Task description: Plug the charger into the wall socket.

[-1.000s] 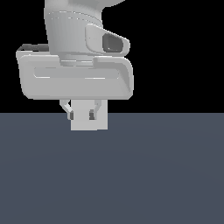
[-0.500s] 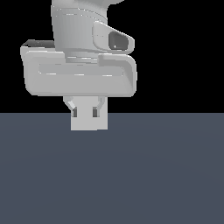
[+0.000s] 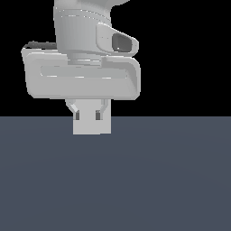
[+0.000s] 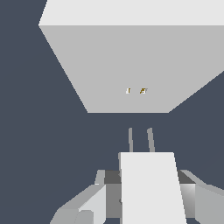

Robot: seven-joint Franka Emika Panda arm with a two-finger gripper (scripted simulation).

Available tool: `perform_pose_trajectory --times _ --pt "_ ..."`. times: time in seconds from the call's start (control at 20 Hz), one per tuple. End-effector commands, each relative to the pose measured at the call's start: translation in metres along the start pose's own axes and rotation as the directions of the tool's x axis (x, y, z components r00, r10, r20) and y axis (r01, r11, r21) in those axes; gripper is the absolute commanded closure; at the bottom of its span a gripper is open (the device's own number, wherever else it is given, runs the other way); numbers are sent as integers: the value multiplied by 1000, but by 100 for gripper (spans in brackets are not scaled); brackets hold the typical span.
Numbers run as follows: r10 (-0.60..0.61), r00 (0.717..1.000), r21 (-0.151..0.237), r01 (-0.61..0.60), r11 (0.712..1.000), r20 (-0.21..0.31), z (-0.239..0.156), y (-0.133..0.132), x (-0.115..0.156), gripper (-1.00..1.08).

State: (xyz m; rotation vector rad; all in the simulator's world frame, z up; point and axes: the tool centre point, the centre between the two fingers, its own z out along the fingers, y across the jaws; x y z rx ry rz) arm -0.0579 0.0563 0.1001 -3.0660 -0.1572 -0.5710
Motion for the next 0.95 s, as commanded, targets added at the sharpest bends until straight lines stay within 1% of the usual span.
perform_pose_trajectory --times 0.0,0.55,0.9 --pt "1 1000 0 -1 1000 0 1 0 3 108" --pt "1 1000 1 -1 1000 0 14 0 38 108" --pt "0 1000 0 0 1000 0 17 0 45 108"
